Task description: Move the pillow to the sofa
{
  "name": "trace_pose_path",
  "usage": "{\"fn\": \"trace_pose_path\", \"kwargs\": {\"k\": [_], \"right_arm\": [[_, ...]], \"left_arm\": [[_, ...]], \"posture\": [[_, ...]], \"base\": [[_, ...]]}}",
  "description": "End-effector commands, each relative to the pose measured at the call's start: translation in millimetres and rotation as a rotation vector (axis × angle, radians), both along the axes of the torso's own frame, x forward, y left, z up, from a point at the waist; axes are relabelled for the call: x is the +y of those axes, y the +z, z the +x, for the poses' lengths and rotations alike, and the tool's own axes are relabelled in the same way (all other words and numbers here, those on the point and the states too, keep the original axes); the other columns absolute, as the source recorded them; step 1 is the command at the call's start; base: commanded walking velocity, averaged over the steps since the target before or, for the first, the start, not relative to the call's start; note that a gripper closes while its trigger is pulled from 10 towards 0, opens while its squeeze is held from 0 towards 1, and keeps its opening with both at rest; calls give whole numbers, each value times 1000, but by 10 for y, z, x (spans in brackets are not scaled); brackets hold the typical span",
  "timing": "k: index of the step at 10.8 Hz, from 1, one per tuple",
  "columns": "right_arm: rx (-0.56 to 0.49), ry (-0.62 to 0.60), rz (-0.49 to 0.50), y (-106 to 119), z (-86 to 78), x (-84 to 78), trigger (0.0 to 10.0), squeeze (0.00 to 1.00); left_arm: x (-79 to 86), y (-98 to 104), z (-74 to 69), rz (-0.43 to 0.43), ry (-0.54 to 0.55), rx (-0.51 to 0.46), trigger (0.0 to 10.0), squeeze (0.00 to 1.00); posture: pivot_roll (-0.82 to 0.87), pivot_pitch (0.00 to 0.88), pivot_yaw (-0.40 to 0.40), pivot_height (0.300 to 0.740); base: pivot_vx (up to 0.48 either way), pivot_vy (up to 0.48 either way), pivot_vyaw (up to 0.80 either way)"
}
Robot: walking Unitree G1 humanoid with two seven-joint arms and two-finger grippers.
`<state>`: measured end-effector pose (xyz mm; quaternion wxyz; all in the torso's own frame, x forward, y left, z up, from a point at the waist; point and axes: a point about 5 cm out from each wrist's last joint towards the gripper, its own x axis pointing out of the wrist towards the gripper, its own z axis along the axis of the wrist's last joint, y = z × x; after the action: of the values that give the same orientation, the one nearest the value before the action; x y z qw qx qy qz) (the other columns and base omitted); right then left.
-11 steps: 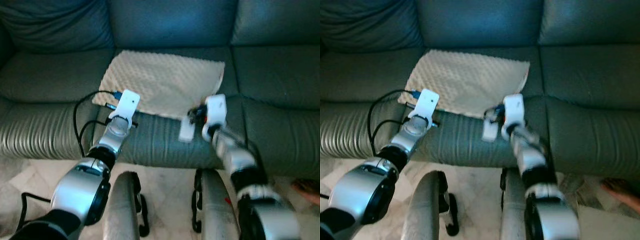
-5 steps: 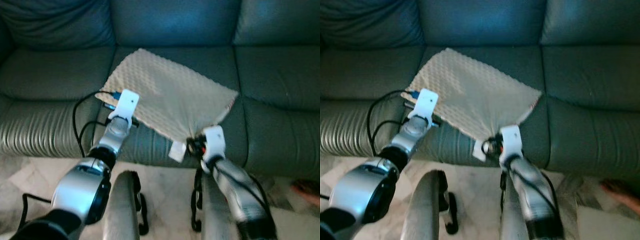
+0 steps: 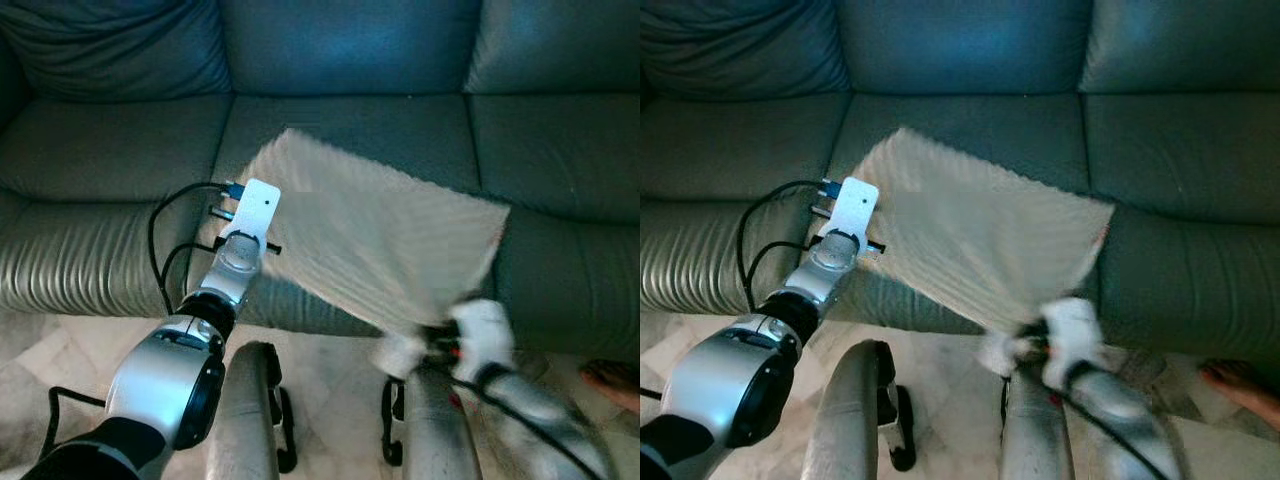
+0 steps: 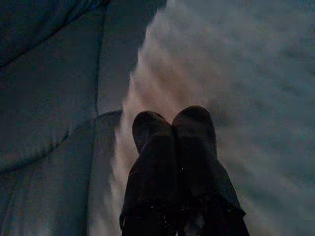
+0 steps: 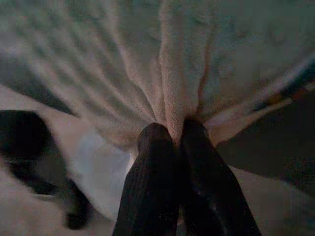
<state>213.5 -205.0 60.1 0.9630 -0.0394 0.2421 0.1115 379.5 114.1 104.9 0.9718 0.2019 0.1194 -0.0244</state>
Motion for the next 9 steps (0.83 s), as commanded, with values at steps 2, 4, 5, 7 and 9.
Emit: {"fn": "trace_pose_path", "kwargs": {"k": [2,4,5,7,9], "right_arm": [[14,-191,-74,10,-60,-349,0,0],[-35,-248,-82,92,86,-412,0,0],[-73,-271,-48,137,274,-384,0,0],[-115,-267,1,156,567,-274,0,0],[-148,-243,23,209,793,-145,0,0]], "left_arm": [[38,-35,-12,2,8,16,10000,0],[43,-17,0,-1,8,15,10000,0],[39,-11,3,-3,6,14,10000,0],[47,-8,5,-3,6,13,10000,0],[65,-4,7,2,7,11,10000,0]], "posture": [[-85,251,122,611],[-82,247,126,611],[-74,245,128,611],[-62,246,131,611],[-39,251,136,611]], "base": [[0,0,0],[0,0,0],[0,0,0],[0,0,0],[0,0,0]]}}
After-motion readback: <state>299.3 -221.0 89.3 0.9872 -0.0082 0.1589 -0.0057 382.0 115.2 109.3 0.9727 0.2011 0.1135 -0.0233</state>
